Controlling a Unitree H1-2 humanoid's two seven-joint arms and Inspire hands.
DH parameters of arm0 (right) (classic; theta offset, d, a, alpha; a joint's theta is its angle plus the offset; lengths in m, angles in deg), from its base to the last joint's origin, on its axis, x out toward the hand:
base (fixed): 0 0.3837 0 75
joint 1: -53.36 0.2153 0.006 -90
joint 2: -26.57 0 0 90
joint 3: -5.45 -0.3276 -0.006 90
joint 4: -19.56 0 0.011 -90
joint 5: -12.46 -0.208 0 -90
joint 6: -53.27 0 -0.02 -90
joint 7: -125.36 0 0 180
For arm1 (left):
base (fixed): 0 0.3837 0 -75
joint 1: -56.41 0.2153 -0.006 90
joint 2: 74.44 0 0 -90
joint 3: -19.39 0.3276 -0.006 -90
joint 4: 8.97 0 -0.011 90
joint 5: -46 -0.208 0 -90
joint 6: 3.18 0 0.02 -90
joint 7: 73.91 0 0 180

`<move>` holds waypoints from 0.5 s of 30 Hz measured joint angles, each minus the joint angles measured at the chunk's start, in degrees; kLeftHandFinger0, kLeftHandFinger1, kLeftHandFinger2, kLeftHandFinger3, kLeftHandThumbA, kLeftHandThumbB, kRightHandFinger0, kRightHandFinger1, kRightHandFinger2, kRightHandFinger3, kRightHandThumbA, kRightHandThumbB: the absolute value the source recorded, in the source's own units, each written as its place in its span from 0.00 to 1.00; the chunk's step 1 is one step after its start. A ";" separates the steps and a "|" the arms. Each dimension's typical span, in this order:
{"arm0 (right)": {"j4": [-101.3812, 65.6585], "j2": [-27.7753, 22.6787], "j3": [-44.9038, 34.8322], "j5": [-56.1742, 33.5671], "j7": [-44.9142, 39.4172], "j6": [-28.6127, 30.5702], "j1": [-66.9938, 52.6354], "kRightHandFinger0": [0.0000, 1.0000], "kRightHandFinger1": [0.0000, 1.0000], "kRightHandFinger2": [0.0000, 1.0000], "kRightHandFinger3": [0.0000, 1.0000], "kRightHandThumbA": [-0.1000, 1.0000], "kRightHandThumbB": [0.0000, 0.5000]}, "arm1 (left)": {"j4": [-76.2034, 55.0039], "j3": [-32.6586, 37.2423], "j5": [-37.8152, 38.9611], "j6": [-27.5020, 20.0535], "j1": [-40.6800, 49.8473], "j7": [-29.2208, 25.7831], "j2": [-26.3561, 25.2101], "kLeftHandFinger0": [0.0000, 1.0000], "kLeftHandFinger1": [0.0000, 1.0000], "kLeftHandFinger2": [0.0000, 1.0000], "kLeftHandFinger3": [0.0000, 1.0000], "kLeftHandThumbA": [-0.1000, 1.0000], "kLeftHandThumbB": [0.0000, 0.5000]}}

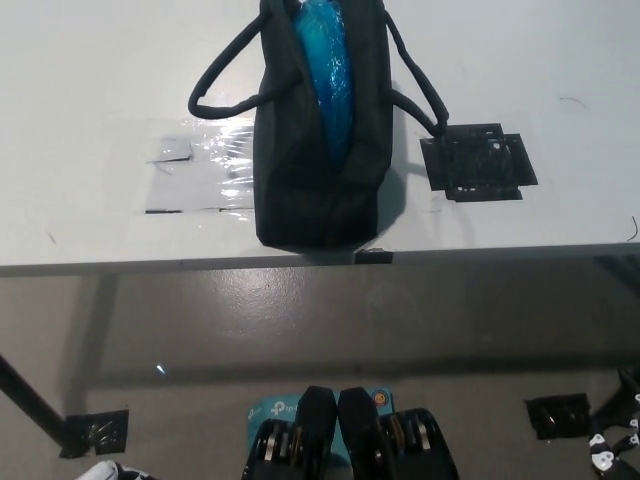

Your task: The robot uses its right hand to pick up a stack of plates kept in the middle of the desk and put it inside a bag kept next to it

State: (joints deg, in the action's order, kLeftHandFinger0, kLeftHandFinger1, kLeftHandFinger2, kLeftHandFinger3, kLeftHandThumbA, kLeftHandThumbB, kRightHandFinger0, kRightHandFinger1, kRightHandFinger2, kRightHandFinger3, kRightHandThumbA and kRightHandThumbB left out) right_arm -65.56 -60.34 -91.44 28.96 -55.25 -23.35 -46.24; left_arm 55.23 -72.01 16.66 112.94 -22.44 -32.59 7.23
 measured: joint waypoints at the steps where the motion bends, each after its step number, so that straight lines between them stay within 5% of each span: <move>1: -0.03 0.00 0.00 -0.03 0.02 0.02 0.00 0.34 0.65 1.00 1.00 0.36 0.59 | 0.00 0.00 0.00 0.00 0.00 0.00 0.00 0.73 0.72 0.79 0.90 0.00 0.00; 9: -0.10 0.15 -0.27 -0.84 1.06 0.68 0.05 0.46 0.70 1.00 1.00 0.39 0.56 | 0.00 -0.19 0.25 0.00 0.00 0.00 0.00 0.72 0.71 0.79 0.89 0.00 0.00; 15: -0.11 0.25 -0.51 -1.33 1.93 0.69 0.05 0.41 0.68 1.00 1.00 0.38 0.57 | 0.00 -0.24 0.40 0.00 0.03 -0.01 0.00 0.71 0.70 0.78 0.88 0.00 0.00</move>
State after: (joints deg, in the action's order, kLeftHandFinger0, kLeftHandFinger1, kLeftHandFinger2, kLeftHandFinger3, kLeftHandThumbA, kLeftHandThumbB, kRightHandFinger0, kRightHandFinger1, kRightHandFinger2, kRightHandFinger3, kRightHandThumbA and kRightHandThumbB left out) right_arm -65.67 -60.09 -91.94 27.63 -53.32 -22.66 -46.19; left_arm 55.24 -72.25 17.06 112.95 -22.41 -32.60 7.24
